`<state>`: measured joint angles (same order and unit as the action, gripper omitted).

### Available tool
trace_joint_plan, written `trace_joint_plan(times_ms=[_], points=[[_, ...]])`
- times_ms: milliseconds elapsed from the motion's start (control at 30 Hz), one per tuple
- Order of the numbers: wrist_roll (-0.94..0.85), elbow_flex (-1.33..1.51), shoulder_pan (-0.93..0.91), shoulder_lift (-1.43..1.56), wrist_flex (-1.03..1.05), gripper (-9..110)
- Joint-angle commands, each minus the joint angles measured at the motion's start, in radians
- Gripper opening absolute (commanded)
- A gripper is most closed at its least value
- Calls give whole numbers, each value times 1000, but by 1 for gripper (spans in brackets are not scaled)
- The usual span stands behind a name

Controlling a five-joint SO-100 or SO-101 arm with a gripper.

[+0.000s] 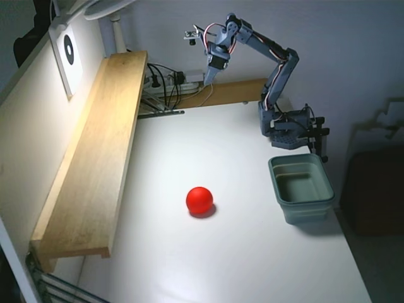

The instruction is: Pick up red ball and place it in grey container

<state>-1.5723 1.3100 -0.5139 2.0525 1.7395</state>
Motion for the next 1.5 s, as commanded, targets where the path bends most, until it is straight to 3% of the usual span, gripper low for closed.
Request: trace_joint_plan(times_ms=[0,800,833,1167,1467], points=[[2,12,-10,29,6,-3],[2,12,-10,29,6,-3],[2,12,-10,29,6,38],[2,12,-2,29,6,38],[2,12,253,29,6,38]])
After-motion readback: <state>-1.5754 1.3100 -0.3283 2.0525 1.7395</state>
